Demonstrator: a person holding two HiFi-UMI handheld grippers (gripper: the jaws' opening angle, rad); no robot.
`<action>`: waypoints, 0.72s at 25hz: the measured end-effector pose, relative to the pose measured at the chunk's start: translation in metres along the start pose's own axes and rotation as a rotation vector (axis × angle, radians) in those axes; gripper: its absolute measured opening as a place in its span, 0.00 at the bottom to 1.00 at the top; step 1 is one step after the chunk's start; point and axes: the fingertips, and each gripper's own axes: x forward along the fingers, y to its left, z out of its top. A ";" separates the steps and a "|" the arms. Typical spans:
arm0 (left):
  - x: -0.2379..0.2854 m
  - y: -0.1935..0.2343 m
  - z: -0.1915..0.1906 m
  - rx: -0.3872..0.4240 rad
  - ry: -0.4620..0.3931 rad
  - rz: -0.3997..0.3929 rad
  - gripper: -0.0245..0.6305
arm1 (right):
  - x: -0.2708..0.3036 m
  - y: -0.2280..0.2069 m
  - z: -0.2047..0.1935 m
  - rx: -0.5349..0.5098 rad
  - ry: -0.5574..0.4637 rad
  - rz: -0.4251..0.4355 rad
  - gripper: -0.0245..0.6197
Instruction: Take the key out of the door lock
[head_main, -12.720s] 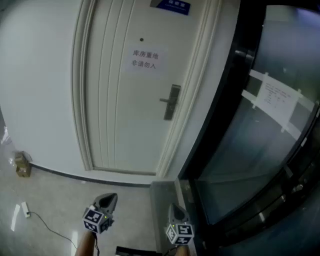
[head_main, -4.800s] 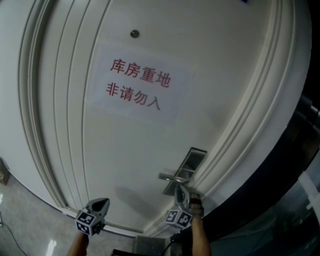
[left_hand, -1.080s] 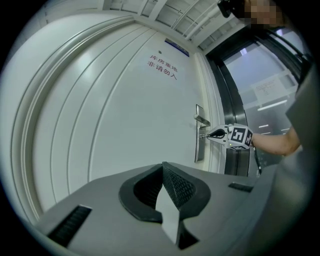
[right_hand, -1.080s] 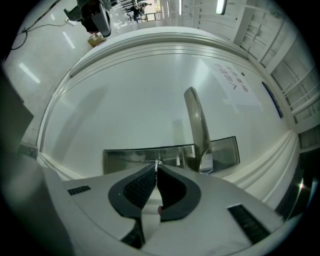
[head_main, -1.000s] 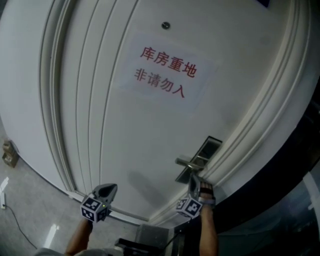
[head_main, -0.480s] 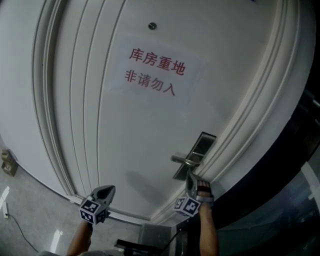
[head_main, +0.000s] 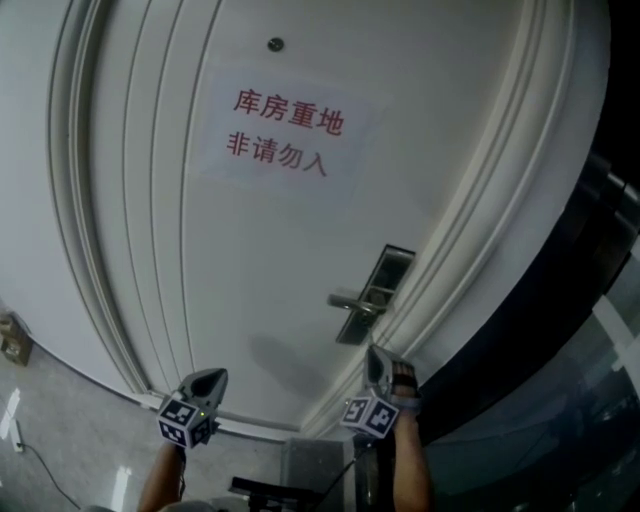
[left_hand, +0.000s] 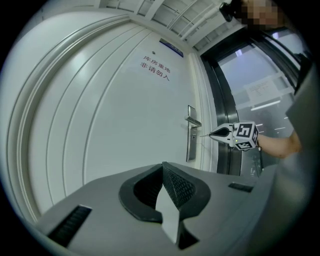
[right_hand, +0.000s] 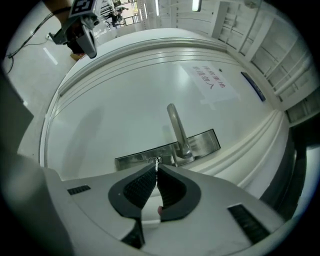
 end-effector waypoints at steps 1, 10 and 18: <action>-0.001 -0.001 0.000 0.000 0.001 -0.002 0.05 | -0.006 -0.001 -0.001 0.034 0.005 -0.004 0.07; -0.009 -0.011 0.005 0.019 -0.004 -0.025 0.05 | -0.061 0.010 -0.004 0.404 0.037 0.001 0.07; -0.022 -0.019 0.004 0.042 0.006 -0.036 0.05 | -0.097 0.039 -0.016 0.712 0.091 0.012 0.07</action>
